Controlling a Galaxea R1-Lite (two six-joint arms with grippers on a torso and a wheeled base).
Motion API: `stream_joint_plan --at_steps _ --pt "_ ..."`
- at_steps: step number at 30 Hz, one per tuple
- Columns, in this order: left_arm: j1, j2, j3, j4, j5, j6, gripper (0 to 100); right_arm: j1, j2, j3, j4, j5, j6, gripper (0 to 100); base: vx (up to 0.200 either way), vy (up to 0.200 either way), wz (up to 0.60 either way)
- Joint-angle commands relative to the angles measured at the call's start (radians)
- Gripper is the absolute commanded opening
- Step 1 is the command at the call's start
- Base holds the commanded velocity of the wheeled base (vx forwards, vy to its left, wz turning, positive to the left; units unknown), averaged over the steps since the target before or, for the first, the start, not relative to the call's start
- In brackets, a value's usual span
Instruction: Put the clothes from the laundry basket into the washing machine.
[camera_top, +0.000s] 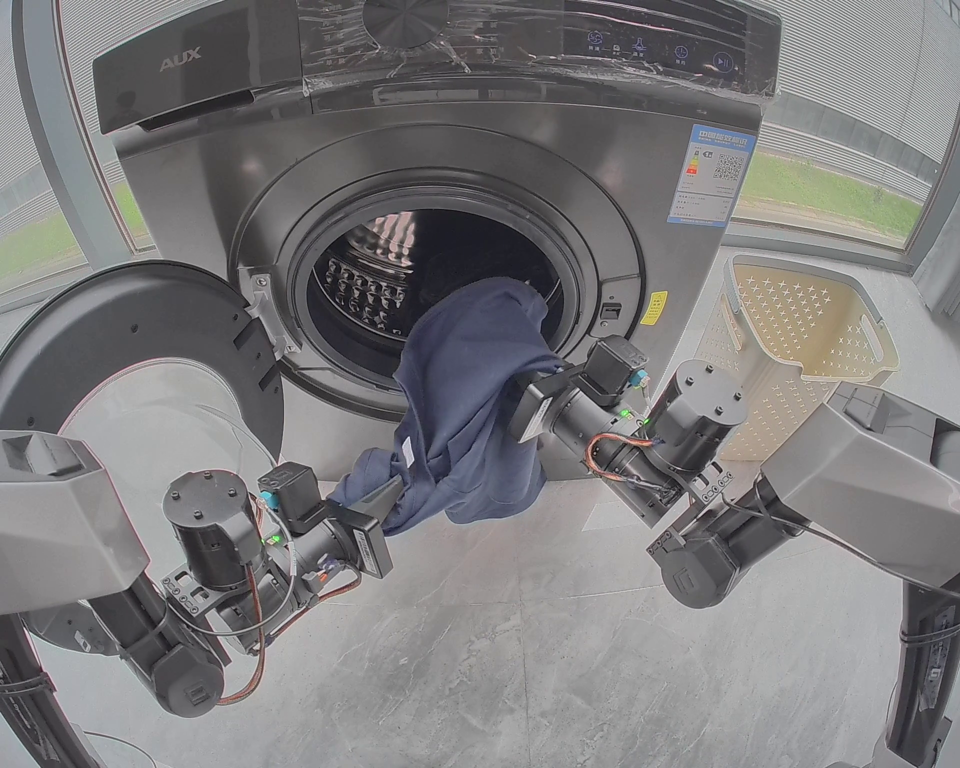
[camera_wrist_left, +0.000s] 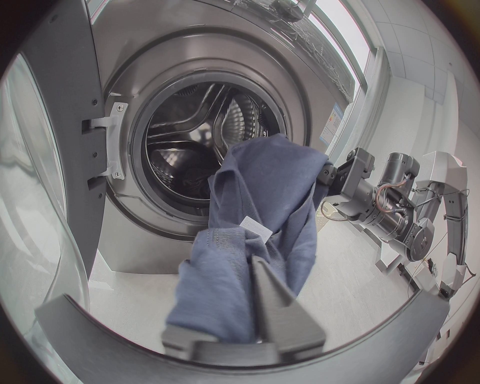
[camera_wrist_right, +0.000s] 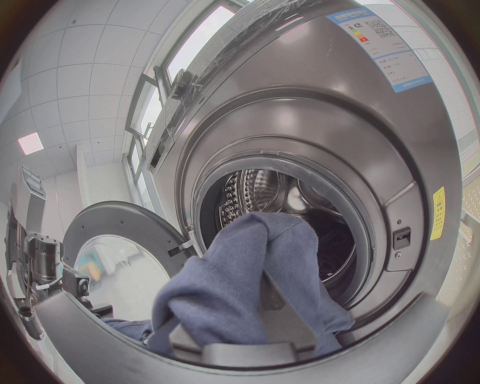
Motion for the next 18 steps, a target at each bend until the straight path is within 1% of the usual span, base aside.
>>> stream_joint_plan --at_steps 1,5,8,10,11,12,15,18 --pt "0.000 0.027 -0.003 0.000 0.000 0.000 100 0.002 -0.009 -0.001 -0.001 0.001 0.000 0 0.000 0.000 0.00" --pt "-0.001 0.027 0.015 0.000 0.000 -0.005 100 -0.001 -0.008 -0.007 0.000 0.001 0.000 0 0.000 0.000 0.00" --pt "-0.013 0.018 0.093 0.000 0.000 0.000 100 -0.010 -0.002 -0.010 0.000 0.001 0.000 0 0.000 0.000 0.00" --pt "-0.013 0.018 0.093 0.000 0.000 0.000 100 -0.010 -0.002 -0.010 0.000 0.001 0.000 0 0.000 0.000 0.00" --pt "-0.040 0.010 0.139 0.000 0.000 0.003 100 -0.013 0.003 -0.015 0.000 -0.001 0.000 0 0.000 0.000 0.00" --pt "-0.044 0.009 0.150 0.000 0.000 0.004 100 -0.013 0.003 -0.018 0.000 -0.001 0.000 0 0.000 0.000 0.00" --pt "-0.059 0.009 0.172 -0.001 0.000 0.007 100 -0.013 0.004 -0.026 0.005 -0.001 0.000 0 0.000 0.000 0.00" --pt "-0.070 0.007 0.161 -0.001 -0.005 0.007 100 -0.004 0.006 -0.027 0.012 -0.001 -0.002 0 0.000 0.000 0.00"
